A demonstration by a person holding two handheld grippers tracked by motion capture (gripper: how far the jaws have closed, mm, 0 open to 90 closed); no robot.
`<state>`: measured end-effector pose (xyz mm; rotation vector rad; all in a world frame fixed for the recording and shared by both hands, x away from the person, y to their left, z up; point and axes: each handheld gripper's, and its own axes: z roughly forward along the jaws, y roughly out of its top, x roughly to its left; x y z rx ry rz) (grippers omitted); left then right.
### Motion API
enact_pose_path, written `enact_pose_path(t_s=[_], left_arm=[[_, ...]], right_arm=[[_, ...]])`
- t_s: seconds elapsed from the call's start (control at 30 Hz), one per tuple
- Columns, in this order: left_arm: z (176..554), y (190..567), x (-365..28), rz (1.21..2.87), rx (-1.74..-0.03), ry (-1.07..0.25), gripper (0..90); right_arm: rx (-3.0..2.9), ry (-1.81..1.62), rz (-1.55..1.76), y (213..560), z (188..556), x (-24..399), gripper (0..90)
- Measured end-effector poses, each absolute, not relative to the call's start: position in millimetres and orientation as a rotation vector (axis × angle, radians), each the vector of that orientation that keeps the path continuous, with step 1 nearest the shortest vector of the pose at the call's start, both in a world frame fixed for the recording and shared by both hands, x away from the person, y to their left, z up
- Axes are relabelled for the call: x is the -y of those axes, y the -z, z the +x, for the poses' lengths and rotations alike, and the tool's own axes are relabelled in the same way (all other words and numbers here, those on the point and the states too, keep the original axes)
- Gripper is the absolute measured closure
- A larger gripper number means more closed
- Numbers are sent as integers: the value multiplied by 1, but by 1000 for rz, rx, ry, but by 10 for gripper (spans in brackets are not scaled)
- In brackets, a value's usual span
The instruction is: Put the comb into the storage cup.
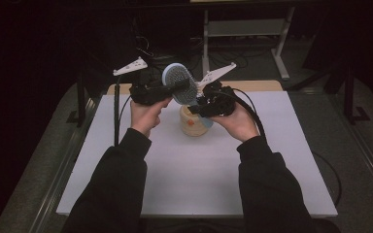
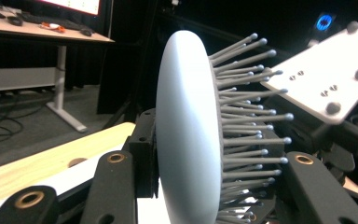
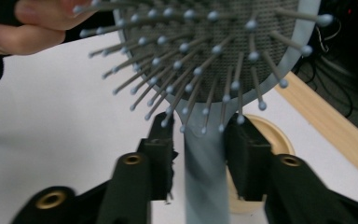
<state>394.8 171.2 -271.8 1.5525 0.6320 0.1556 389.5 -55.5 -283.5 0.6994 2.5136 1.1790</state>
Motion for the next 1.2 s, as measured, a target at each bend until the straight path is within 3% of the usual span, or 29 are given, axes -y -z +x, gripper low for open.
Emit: enact_pose_path(t_s=[0.13, 0.33, 0.37, 0.4, 0.53, 1.2], left_arm=[[396, 270, -170, 1560, -645, -176, 555], [397, 267, -172, 1563, -635, -186, 555], [397, 267, -172, 1563, -635, -186, 555], [398, 265, -172, 1570, -631, -189, 554], [399, 262, -171, 1586, -622, -194, 553], [406, 238, -175, 1591, -600, -254, 546]], right_arm=[[-2519, -1185, 735, 286, 392, 59, 525], [-2516, -1215, 830, 289, 397, 69, 311], [-2516, -1215, 830, 289, 397, 69, 311], [-2487, -1238, 867, 290, 398, 76, 159], [-2448, -1249, 897, 292, 398, 84, 9], [-2357, -1295, 961, 309, 387, 128, 0]])
